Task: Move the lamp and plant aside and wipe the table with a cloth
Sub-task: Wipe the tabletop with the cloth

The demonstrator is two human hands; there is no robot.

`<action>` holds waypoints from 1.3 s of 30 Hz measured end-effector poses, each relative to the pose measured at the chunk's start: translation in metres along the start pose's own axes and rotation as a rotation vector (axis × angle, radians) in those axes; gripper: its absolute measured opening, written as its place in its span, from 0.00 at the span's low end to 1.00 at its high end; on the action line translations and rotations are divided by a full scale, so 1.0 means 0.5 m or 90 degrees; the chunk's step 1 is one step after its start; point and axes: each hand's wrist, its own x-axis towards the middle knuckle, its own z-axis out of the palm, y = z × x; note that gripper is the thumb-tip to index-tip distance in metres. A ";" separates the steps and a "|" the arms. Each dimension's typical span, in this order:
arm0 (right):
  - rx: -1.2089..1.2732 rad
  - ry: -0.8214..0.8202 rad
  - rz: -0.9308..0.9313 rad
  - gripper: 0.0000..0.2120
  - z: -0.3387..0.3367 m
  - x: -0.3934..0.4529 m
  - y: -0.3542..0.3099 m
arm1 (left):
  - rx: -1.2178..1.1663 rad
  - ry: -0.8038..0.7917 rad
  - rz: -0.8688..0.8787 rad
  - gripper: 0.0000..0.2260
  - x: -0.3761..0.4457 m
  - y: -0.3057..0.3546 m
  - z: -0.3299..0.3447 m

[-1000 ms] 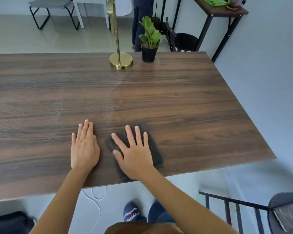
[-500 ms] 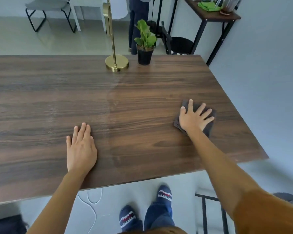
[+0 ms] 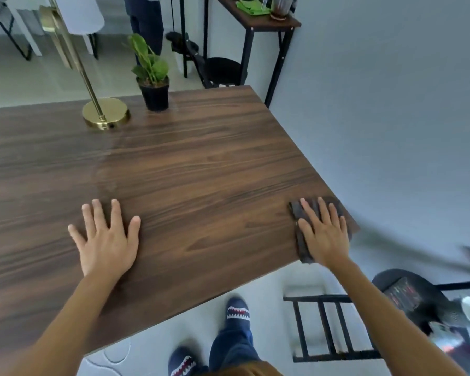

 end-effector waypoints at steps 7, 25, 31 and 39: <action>0.035 -0.024 0.174 0.29 -0.015 0.212 -0.137 | 0.008 -0.007 -0.011 0.30 -0.002 0.005 0.001; 0.007 -0.007 0.092 0.29 -0.022 0.204 0.024 | -0.018 0.019 -0.082 0.27 0.076 -0.098 -0.017; 0.050 -0.034 0.043 0.28 -0.049 0.373 -0.074 | -0.020 0.029 -0.091 0.28 0.089 -0.109 -0.004; 0.013 -0.038 0.043 0.31 -0.016 0.129 0.091 | -0.160 -0.017 -0.113 0.30 0.145 -0.223 0.096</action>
